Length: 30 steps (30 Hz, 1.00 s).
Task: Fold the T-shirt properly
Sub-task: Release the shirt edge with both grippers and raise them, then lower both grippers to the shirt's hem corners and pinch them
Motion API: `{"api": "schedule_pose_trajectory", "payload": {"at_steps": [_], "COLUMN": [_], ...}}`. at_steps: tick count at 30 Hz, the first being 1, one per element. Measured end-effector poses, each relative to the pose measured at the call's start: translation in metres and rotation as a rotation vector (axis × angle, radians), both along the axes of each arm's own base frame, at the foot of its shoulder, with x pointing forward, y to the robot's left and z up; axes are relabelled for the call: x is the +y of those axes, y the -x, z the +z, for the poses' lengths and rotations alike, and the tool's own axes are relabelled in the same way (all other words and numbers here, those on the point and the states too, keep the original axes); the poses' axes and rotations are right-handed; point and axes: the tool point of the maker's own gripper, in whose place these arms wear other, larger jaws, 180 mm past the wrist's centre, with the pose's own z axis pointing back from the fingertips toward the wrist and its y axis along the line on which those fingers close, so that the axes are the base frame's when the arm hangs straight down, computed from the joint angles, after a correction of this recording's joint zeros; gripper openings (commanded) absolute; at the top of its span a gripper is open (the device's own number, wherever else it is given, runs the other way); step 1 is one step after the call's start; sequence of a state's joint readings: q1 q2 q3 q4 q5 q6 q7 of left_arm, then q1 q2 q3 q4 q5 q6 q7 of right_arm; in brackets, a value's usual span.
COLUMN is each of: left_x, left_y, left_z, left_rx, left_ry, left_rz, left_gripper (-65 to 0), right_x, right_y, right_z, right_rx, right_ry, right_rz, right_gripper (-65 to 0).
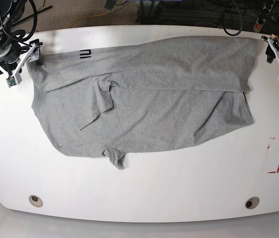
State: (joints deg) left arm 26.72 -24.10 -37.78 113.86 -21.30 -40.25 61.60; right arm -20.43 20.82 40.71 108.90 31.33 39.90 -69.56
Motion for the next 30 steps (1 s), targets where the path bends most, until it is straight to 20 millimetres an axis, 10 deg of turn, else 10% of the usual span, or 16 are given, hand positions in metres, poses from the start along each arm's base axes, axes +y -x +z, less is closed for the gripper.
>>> {"api": "schedule_pose_trajectory", "payload": {"at_steps": [11,30], "left_x": [-0.036,-0.056], "left_y": [-0.070,-0.167], "left_z": [0.026,0.030], "left_rx": [-0.221,-0.332], "left_ry": [0.116,0.281], "left_rz": [-0.008,0.110], "left_gripper": [-30.1,-30.0], "right_x": [-0.025,0.009], "right_y": [-0.060,-0.215], "right_z": [0.006,-0.018], "right_rx": [-0.074,-0.109], "right_ry": [-0.065,-0.161], "right_rz": [-0.069,0.000], "right_gripper": [-19.0,-19.0]}}
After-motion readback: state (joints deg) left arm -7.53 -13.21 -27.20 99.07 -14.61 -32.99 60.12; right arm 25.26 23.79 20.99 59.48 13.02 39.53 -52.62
